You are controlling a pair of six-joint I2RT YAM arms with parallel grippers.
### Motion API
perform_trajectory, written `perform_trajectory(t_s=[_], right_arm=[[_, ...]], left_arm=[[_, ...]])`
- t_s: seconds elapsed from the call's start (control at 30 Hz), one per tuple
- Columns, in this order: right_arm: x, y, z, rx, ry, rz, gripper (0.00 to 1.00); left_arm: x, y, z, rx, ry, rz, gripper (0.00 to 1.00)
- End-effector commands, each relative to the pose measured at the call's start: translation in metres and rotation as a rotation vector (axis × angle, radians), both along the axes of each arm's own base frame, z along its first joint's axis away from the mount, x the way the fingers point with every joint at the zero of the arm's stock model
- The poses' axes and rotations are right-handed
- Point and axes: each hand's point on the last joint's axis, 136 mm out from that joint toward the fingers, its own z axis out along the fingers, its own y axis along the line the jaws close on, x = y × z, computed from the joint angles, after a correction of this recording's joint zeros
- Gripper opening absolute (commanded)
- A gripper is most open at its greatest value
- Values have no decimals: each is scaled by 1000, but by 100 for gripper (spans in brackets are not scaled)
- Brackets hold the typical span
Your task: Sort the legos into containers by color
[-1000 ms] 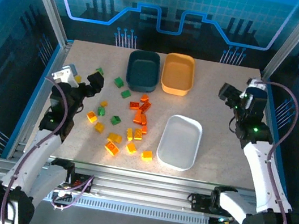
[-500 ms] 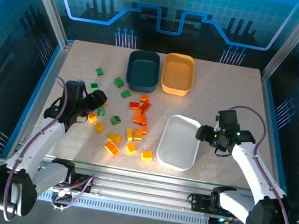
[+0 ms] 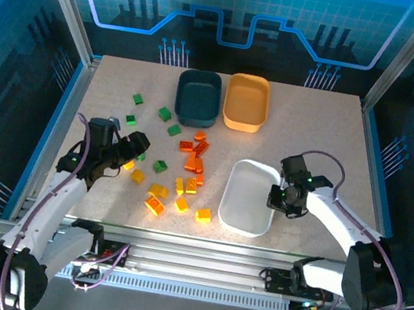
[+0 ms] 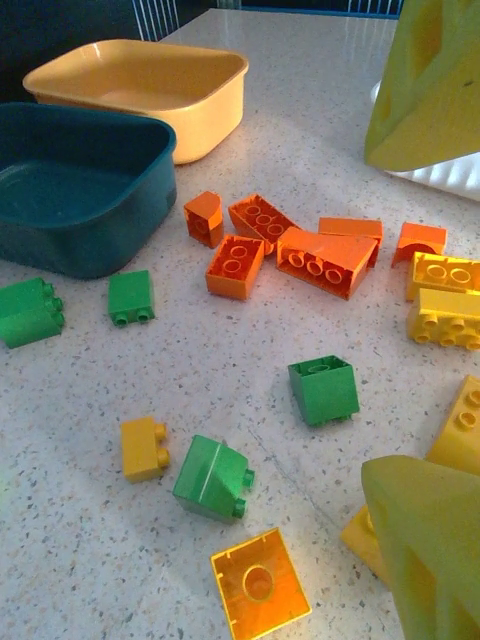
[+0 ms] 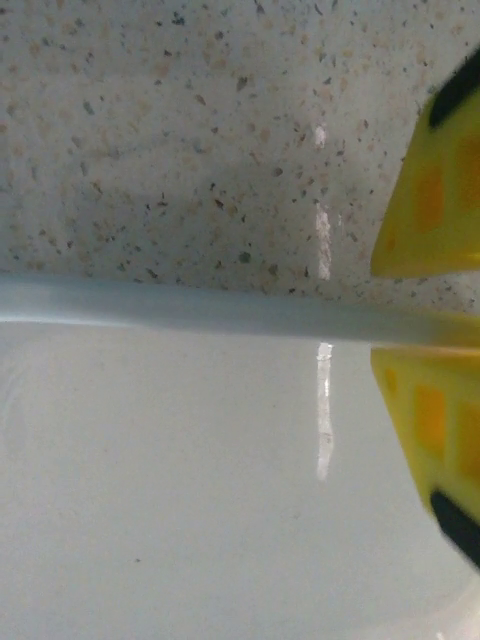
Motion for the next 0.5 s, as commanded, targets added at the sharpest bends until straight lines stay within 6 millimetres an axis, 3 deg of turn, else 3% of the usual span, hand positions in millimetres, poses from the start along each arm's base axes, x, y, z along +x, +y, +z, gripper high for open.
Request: perform_trajectory(t_s=[0.0,0.1,0.2,0.47], right_arm=[[27,-16,21,-109,-98,-38,15],[50,-29,40,-182,-172,-63,10],[86,-42,64,-232,-232,-61,5],[164,-82,76,-264,-189,-4,3]], left_arm=[[-6,-8,-7,-24,29,-32,77],[-4,-10,-8,-37,25,-29,77],[-1,-14,-6,-37,22,-48,77],[5,-24,-6,-51,45,-76,77]])
